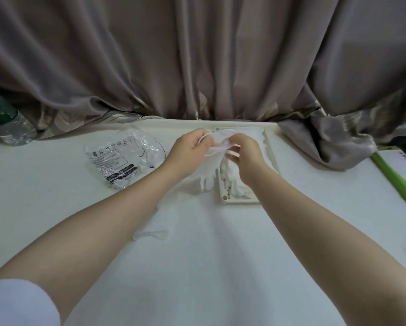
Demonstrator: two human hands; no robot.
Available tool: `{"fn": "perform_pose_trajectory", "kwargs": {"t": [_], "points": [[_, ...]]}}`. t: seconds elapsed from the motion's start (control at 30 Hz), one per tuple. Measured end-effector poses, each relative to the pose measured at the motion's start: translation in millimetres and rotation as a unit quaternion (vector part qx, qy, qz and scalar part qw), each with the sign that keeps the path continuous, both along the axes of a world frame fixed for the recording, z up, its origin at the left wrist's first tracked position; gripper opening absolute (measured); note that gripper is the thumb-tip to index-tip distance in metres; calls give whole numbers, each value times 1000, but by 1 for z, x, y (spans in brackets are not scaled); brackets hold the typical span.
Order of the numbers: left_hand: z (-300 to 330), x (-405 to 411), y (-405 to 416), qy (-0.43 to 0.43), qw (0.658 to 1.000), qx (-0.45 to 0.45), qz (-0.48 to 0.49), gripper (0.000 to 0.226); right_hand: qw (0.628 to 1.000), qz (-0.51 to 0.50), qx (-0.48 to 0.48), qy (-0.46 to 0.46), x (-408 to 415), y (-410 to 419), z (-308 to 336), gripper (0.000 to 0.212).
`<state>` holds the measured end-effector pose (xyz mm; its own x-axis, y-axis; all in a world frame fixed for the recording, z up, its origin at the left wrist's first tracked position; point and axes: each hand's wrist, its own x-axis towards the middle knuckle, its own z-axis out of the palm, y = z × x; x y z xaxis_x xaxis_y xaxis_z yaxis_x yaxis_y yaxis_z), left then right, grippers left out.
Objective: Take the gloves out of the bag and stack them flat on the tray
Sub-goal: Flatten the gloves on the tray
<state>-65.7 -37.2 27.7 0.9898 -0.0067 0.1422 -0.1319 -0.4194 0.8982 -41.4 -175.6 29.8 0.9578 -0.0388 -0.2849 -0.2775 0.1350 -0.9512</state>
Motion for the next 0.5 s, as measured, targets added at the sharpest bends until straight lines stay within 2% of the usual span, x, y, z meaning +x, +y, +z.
{"fn": "perform_pose_trajectory", "kwargs": {"t": [0.07,0.13,0.23,0.27,0.3,0.37,0.43,0.5], "points": [[5,3,-8,32,999,-24,2,23,999,-25,19,-26,1,-18,0,25],[10,7,-18,72,997,-40,9,22,998,3,44,-38,1,-37,3,28],[18,12,-31,111,992,-64,21,19,994,17,106,-13,0,-57,10,22],[21,12,-36,116,988,-100,17,24,995,12,102,-10,1,-63,11,10],[25,11,-43,116,982,-148,1,33,995,10,99,-8,1,-70,12,11],[29,11,-50,113,969,-215,-50,54,996,29,87,-18,3,-81,10,36],[30,13,-56,123,969,-199,-79,62,995,43,83,-26,1,-88,11,49],[33,16,-64,146,975,-149,-81,58,995,62,67,-31,2,-98,12,49]]}}
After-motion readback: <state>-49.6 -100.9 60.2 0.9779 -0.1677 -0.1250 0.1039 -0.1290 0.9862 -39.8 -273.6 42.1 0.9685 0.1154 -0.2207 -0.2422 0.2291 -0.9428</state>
